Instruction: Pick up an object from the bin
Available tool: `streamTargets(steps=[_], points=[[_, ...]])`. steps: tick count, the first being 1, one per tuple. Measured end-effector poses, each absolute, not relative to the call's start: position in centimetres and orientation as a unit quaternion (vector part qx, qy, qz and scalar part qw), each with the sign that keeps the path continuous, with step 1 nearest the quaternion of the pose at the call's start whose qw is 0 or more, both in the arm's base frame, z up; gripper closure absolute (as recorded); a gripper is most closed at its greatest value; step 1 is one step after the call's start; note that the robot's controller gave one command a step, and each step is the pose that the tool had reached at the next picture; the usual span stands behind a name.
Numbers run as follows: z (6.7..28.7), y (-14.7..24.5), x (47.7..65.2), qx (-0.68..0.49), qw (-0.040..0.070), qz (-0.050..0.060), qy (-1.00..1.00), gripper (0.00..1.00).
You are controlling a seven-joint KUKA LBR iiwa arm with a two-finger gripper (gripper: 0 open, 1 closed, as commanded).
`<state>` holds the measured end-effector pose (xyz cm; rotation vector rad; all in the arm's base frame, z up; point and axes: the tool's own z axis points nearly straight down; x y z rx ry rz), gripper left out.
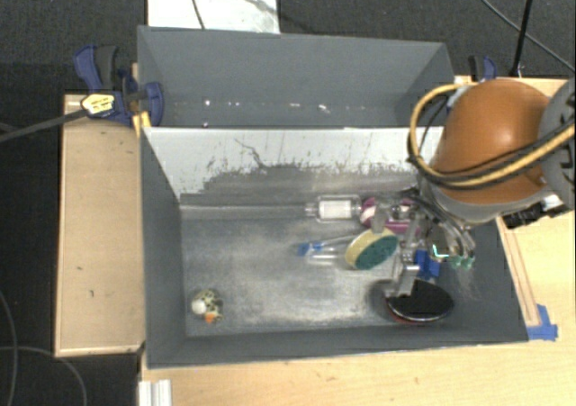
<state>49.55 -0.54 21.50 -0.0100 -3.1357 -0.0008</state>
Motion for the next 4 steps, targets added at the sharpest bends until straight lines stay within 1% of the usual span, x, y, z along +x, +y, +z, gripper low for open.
streamTargets(steps=[1, 4], points=[[6.62, -1.46, 56.04, 0.012, 0.002, 0.0, -1.0, 0.0], [6.69, -1.45, 56.03, 0.011, 0.002, -0.001, -1.0, 0.0]])
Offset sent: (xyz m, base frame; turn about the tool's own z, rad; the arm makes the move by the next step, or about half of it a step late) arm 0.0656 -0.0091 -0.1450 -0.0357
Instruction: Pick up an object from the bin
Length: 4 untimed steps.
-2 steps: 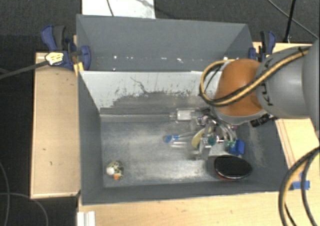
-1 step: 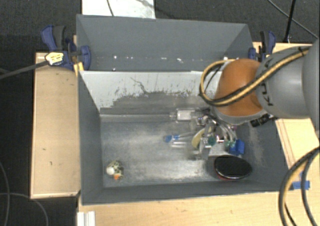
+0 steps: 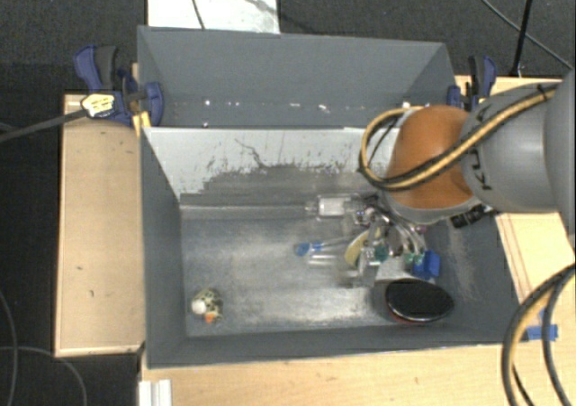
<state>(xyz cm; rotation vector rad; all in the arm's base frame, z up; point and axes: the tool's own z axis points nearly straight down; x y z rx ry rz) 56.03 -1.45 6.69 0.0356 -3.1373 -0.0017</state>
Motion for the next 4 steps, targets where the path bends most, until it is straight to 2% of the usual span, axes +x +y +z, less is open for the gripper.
streamTargets(steps=[1, 2, 3, 4], points=[[6.7, -1.4, 56.0, 0.011, 0.002, -0.001, -1.0, 0.0], [6.7, -1.4, 56.0, 0.011, 0.002, -0.001, -1.0, 1.0], [8.0, -1.4, 56.1, 0.012, -0.003, 0.0, -1.0, 1.0], [12.5, -1.4, 56.3, 0.012, -0.004, 0.0, -1.0, 1.0]])
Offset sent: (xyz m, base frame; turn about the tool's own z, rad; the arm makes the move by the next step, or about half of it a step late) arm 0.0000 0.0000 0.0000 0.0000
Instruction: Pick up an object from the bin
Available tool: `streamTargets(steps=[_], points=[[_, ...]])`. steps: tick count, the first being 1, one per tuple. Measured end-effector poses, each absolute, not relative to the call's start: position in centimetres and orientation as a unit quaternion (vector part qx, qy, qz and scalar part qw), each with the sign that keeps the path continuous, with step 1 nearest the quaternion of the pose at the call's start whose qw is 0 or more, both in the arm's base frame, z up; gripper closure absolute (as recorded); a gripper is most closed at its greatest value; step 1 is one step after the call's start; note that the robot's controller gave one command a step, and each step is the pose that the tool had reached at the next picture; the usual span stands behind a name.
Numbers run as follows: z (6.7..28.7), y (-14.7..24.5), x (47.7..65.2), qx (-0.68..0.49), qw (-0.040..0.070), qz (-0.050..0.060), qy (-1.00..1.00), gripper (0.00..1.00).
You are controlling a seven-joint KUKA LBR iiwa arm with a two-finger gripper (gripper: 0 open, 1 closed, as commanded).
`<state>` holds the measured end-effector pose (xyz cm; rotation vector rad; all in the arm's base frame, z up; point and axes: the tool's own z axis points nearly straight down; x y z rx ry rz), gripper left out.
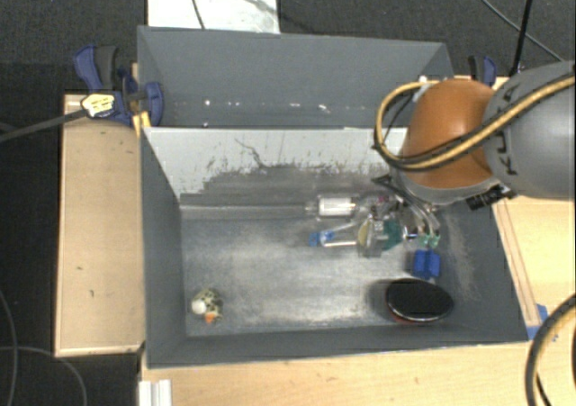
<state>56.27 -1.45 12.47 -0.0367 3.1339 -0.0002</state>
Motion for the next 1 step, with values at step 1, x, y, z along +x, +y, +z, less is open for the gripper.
streamTargets(steps=[1], points=[[17.8, -1.45, 56.44, -0.012, 0.004, 0.0, 1.0, 1.0]])
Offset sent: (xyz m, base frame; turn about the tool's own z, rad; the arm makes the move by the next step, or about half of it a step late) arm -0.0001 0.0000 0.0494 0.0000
